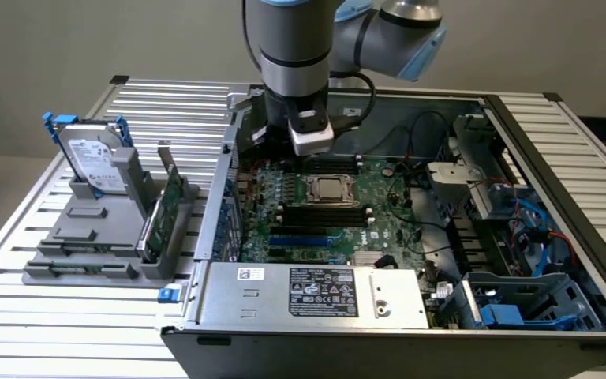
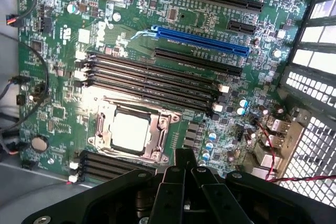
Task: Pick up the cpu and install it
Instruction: 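Install the first cpu locking lever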
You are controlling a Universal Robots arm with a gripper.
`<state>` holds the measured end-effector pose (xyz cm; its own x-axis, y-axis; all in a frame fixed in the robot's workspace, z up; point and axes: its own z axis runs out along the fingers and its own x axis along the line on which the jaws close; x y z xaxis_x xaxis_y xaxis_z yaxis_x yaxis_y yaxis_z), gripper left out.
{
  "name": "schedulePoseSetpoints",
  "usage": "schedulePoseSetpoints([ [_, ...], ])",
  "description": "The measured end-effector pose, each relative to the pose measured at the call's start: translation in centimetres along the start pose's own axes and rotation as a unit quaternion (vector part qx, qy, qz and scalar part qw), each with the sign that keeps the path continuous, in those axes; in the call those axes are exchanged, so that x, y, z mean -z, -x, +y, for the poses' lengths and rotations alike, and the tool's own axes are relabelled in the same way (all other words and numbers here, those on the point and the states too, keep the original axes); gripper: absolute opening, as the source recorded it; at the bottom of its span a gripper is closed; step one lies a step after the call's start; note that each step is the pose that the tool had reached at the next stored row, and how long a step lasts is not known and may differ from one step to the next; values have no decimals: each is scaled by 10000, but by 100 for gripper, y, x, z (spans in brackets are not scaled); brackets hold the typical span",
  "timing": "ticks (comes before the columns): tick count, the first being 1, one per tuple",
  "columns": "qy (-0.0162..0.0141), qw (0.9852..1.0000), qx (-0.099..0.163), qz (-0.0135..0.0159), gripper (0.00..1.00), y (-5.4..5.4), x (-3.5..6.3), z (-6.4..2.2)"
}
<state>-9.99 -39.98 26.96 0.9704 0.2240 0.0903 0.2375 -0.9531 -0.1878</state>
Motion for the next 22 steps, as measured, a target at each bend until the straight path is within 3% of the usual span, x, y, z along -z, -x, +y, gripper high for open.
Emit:
schedulePoseSetpoints([
  [5, -40, 9990, 432, -81, 11, -4, 38, -7],
  [10, -75, 9960, 875, -145, 11, -4, 48, -10],
  [15, -93, 9917, 1271, -141, 11, -5, 49, -10],
  [22, -125, 9834, 1809, -112, 11, -5, 48, -9],
])
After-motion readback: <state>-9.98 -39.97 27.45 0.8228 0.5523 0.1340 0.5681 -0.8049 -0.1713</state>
